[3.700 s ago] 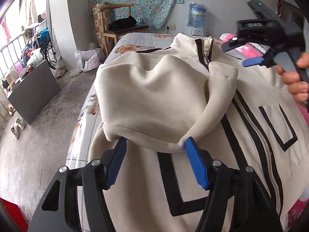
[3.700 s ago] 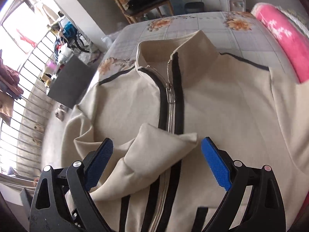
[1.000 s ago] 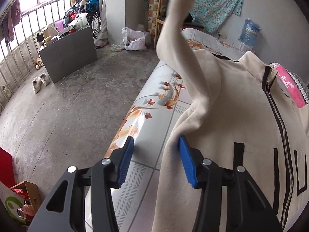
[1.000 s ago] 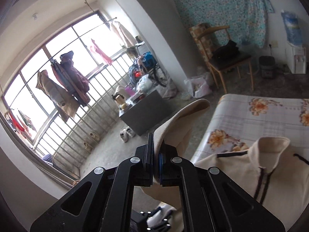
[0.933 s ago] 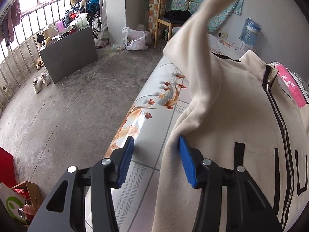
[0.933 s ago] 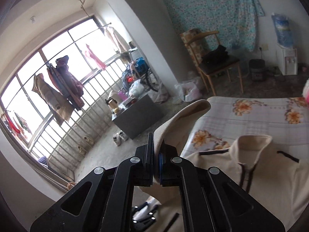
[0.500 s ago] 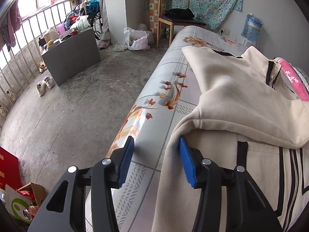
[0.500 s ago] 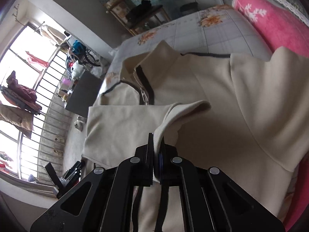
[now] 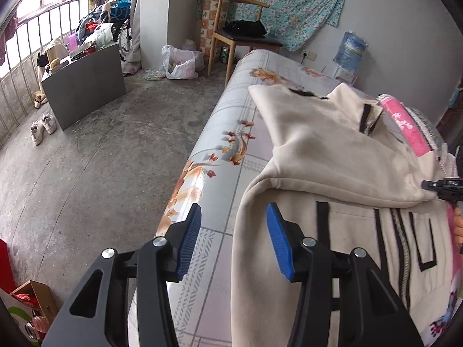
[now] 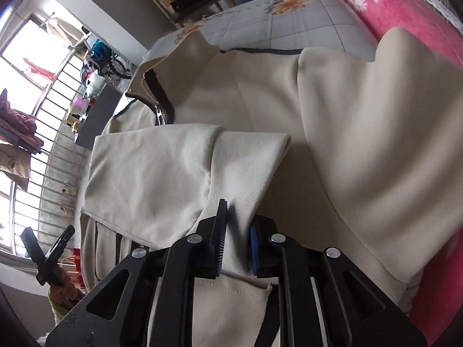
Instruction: Fold large clothes
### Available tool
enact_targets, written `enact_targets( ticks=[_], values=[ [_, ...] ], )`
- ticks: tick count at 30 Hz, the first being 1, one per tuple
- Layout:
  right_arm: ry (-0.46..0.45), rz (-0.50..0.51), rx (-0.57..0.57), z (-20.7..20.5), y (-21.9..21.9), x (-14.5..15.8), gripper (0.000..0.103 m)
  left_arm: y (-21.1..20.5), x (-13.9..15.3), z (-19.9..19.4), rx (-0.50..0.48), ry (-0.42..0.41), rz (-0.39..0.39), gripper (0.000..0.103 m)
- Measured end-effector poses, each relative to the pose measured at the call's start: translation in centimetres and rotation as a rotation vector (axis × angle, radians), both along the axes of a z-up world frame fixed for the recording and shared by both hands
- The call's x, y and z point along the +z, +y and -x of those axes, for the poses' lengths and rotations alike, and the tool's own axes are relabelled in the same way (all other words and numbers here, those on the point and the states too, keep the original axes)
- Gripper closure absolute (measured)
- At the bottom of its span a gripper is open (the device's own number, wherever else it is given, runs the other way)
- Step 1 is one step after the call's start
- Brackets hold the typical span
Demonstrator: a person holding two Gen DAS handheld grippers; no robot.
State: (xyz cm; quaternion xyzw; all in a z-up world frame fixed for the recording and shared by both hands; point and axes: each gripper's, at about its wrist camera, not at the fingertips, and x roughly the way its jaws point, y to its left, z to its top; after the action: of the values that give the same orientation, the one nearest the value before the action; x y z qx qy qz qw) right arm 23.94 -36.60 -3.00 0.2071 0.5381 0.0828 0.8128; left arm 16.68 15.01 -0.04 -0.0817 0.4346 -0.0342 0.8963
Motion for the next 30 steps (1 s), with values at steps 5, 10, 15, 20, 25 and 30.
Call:
enact_targets(
  ticks=[5, 10, 15, 20, 25, 30],
  values=[
    [-0.001, -0.008, 0.035, -0.4, 0.2, 0.4, 0.063, 0.8, 3.8, -0.9, -0.056, 0.004, 0.143, 0.057],
    [0.052, -0.026, 0.025, -1.2, 0.2, -0.6, 0.061, -0.1, 2.7, -7.1, -0.095, 0.095, 0.287, 0.057],
    [0.066, -0.009, 0.013, -1.4, 0.0, -1.0, 0.072, -2.2, 0.1, -14.7, -0.137, 0.172, 0.33, 0.057],
    [0.069, -0.008, 0.006, -1.0, -0.4, -1.1, 0.089, -2.8, -2.3, -19.9, -0.086, 0.202, 0.35, 0.057],
    [0.044, 0.03, 0.02, -0.5, 0.1, -0.9, 0.098, -3.1, -3.3, -21.9, -0.066, 0.203, 0.318, 0.084],
    [-0.054, 0.166, 0.07, -0.3, 1.5, 1.4, 0.1, -3.8, -1.7, -21.1, -0.144, 0.12, 0.249, 0.098]
  ],
)
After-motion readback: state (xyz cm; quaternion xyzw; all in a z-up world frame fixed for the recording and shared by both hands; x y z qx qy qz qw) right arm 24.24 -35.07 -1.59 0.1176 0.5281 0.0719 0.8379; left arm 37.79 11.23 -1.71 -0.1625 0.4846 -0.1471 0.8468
